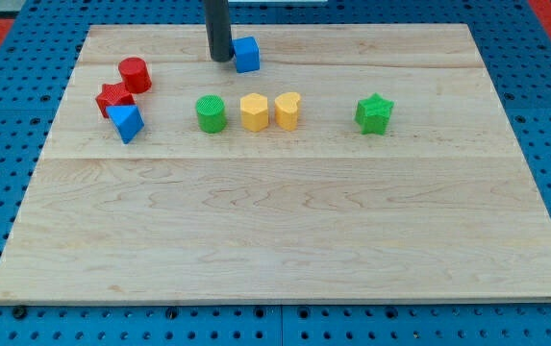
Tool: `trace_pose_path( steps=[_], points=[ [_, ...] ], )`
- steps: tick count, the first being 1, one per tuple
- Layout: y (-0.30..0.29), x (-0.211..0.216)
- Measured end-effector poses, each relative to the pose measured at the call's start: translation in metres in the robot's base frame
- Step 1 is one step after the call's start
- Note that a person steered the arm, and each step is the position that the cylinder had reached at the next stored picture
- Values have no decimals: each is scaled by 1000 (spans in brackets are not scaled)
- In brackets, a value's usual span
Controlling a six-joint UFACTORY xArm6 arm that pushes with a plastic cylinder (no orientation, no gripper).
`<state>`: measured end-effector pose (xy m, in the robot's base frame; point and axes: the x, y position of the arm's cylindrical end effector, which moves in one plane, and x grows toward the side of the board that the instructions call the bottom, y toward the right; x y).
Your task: Push the blue cube into the yellow blocks
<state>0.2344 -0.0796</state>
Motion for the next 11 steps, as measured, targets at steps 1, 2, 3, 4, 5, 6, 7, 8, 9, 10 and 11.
trace_pose_path(
  steps=[1, 2, 3, 4, 5, 6, 7, 8, 9, 10, 11],
  points=[
    [-2, -23],
    [79, 16],
    [95, 88],
    [98, 135],
    [128, 70],
    [124, 19],
    [63, 24],
    [28, 67],
    [28, 82],
    [37, 91],
    [62, 93]
  ],
)
